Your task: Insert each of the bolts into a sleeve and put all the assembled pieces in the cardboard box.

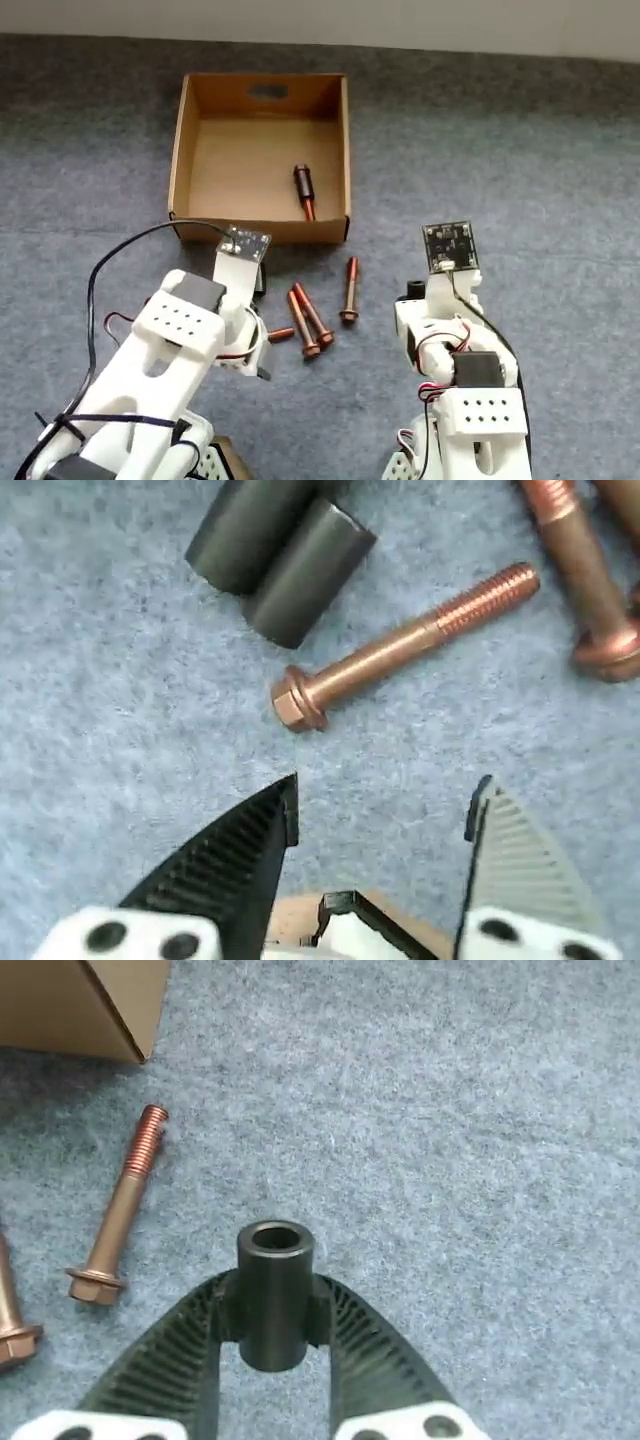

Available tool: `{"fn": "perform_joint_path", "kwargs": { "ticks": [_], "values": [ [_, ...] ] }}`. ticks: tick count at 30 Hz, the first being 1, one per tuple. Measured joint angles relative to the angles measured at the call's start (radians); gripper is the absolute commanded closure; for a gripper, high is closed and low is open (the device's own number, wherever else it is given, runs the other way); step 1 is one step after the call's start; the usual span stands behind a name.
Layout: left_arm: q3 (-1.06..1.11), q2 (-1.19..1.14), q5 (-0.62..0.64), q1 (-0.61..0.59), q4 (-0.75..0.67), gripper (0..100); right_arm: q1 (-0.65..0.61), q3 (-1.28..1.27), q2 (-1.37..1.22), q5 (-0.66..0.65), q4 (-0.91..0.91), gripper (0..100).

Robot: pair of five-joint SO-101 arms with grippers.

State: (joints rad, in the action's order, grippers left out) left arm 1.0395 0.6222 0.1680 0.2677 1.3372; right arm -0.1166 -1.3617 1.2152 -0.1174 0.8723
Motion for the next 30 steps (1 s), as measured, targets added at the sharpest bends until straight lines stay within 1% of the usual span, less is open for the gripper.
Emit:
{"fn": "perform_joint_path", "kwargs": {
  "ticks": [8, 12, 14, 21, 25, 30],
  "values": [
    [0.008, 0.0, 0.0, 0.0, -0.017, 73, 0.0, 0.0, 0.0, 0.0, 0.0, 99.3],
    [0.063, 0.0, 0.0, 0.0, -0.092, 84, 0.0, 0.0, 0.0, 0.0, 0.0, 99.3],
    [0.075, 0.0, 0.0, 0.0, -0.112, 88, 0.0, 0.0, 0.0, 0.0, 0.0, 99.3],
    [0.086, 0.003, 0.0, 0.0, -0.16, 84, 0.0, 0.0, 0.0, 0.0, 0.0, 99.3],
    [0.086, 0.003, 0.003, -0.006, -0.219, 84, 0.0, 0.0, 0.0, 0.0, 0.0, 99.3],
    [0.086, 0.003, 0.005, -0.006, -0.258, 84, 0.0, 0.0, 0.0, 0.0, 0.0, 99.3]
  ]
}}
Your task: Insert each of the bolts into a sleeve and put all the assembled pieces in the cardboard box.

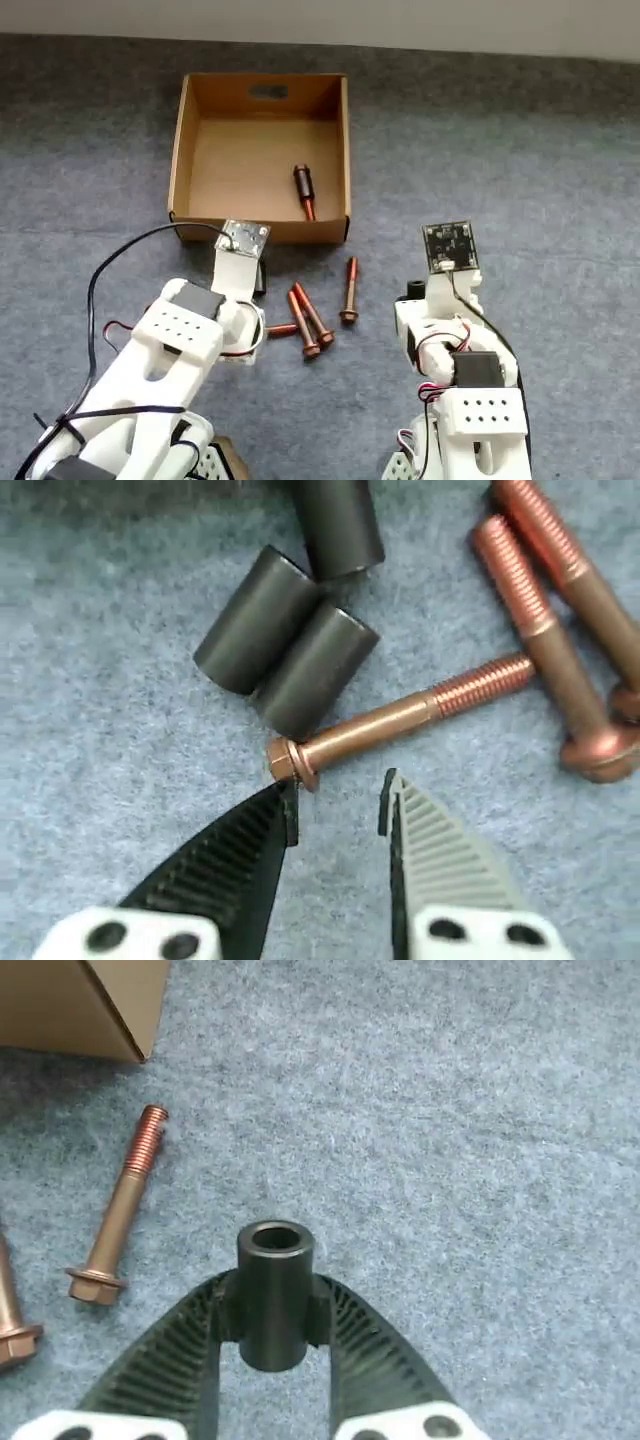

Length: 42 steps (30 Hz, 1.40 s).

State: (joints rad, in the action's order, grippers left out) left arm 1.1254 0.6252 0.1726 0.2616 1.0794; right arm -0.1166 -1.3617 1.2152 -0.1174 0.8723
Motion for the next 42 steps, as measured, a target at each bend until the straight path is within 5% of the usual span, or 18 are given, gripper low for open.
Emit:
{"fn": "perform_joint_path", "kwargs": {
  "ticks": [7, 11, 28, 35, 42],
  "values": [
    [0.0, 0.0, 0.005, 0.0, -0.107, 84, 0.0, 0.0, 0.0, 0.0, 0.0, 99.3],
    [-0.011, 0.0, 0.124, 0.0, -0.133, 84, 0.0, 0.0, 0.0, 0.0, 0.0, 99.3],
    [-0.081, 0.0, 0.373, 0.015, 0.043, 84, 0.0, 0.0, 0.0, 0.0, 0.0, 99.3],
    [-0.081, 0.0, 0.508, 0.127, 0.043, 69, 0.0, 0.0, 0.0, 0.0, 0.0, 99.3],
    [-0.081, 0.0, 0.6, 0.172, -0.003, 79, 0.0, 0.0, 0.0, 0.0, 0.0, 99.3]
  ]
}}
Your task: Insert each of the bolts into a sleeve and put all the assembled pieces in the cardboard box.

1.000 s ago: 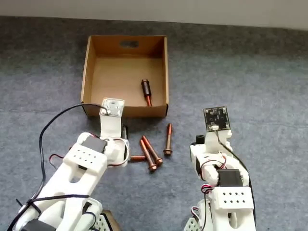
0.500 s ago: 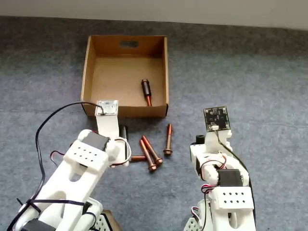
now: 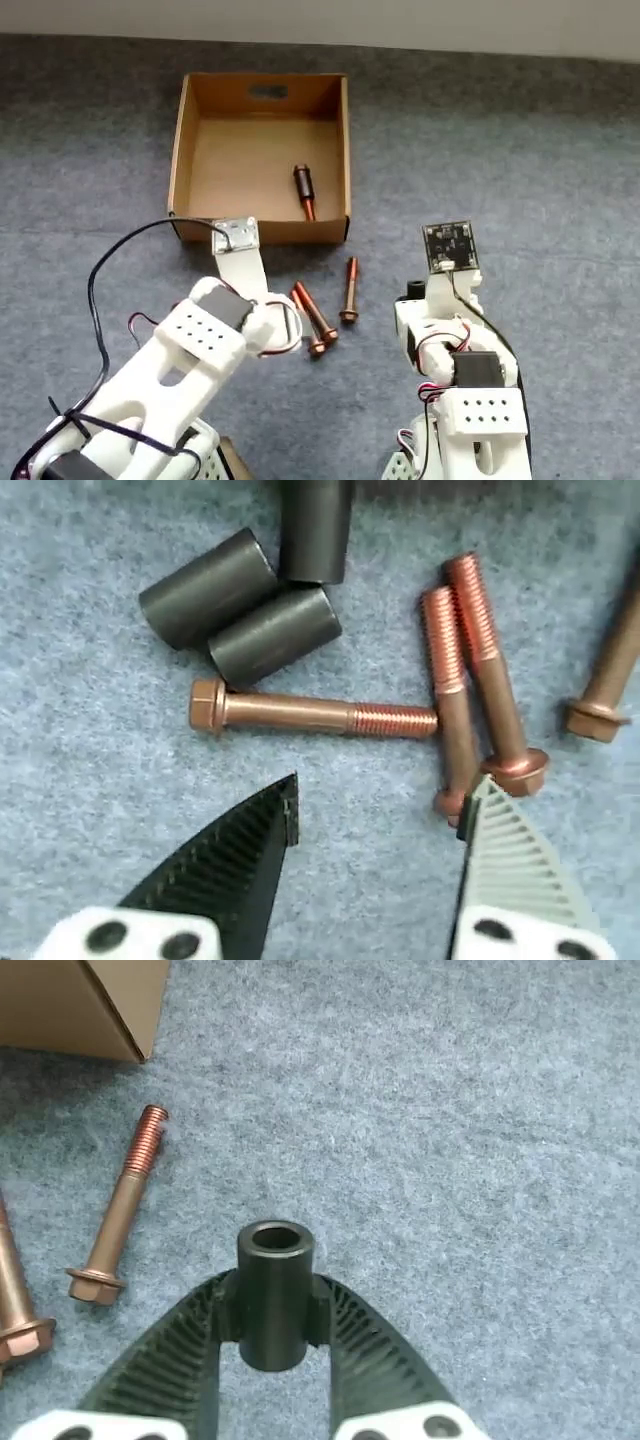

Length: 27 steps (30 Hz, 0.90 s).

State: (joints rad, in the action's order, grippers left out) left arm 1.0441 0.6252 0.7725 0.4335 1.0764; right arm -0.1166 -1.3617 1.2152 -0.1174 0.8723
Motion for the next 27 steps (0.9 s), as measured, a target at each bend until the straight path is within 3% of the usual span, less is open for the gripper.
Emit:
{"fn": "perform_joint_path", "kwargs": {
  "ticks": [5, 13, 27],
  "values": [
    [0.0, -0.115, 0.035, -0.081, -0.063, 76, 0.0, 0.0, 0.0, 0.0, 0.0, 99.3],
    [-0.104, -0.37, 0.04, -0.081, -0.072, 72, 0.0, 0.0, 0.0, 0.0, 0.0, 99.3],
    [-0.115, -0.387, 0.041, -0.107, -0.091, 72, 0.0, 0.0, 0.0, 0.0, 0.0, 99.3]
  ]
}}
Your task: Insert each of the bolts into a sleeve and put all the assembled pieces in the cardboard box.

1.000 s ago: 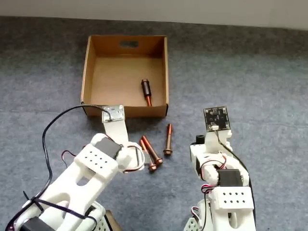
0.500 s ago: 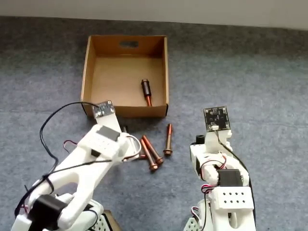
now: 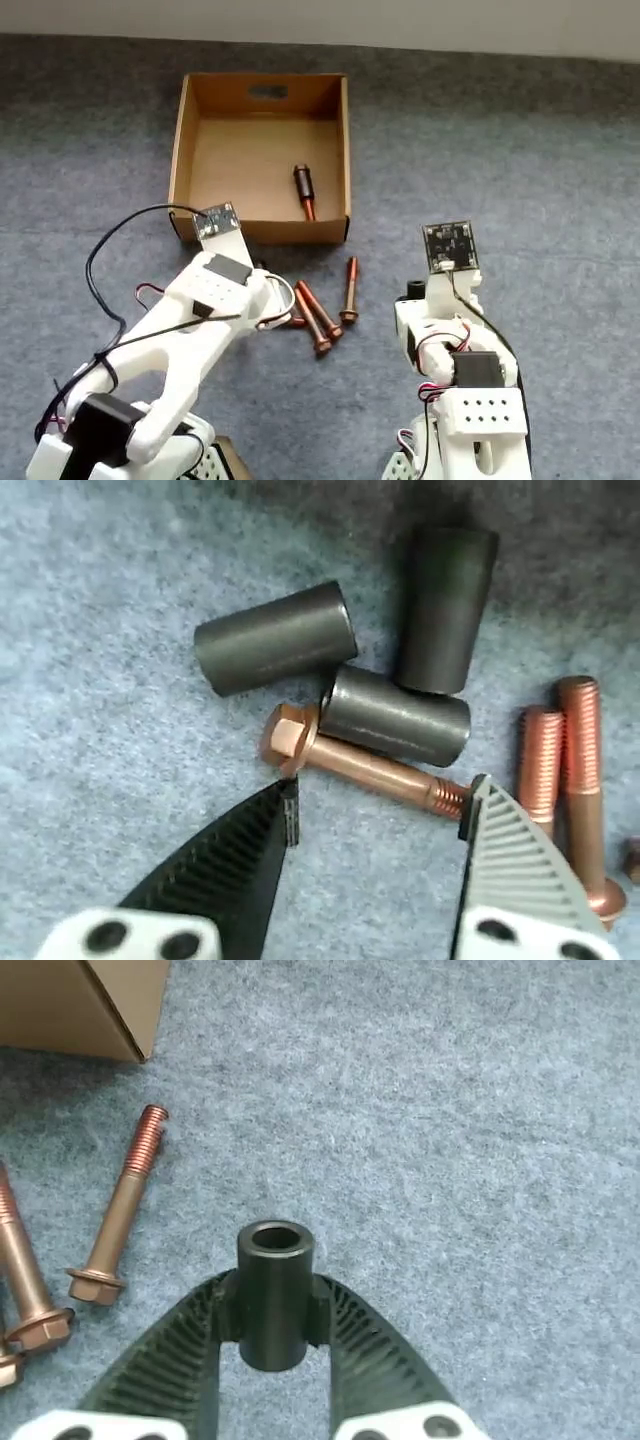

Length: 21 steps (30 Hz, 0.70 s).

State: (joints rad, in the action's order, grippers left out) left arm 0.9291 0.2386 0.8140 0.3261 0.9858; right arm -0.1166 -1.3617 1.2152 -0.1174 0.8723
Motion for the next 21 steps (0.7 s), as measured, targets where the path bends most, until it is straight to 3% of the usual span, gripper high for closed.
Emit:
{"fn": "perform_joint_path", "kwargs": {
  "ticks": [5, 12, 19, 21],
  "values": [
    [0.0, -0.011, -0.005, -0.091, -0.035, 72, 0.0, 0.0, 0.0, 0.0, 0.0, 99.3],
    [0.0, -0.011, -0.005, -0.077, -0.038, 72, 0.0, 0.0, 0.0, 0.0, 0.0, 99.3],
    [-0.008, -0.009, -0.005, -0.032, 0.0, 91, 0.02, 0.0, 0.0, 0.0, 0.0, 99.3],
    [-0.008, -0.009, -0.037, -0.031, 0.003, 92, 0.018, 0.0, 0.0, 0.0, 0.0, 99.3]
  ]
}}
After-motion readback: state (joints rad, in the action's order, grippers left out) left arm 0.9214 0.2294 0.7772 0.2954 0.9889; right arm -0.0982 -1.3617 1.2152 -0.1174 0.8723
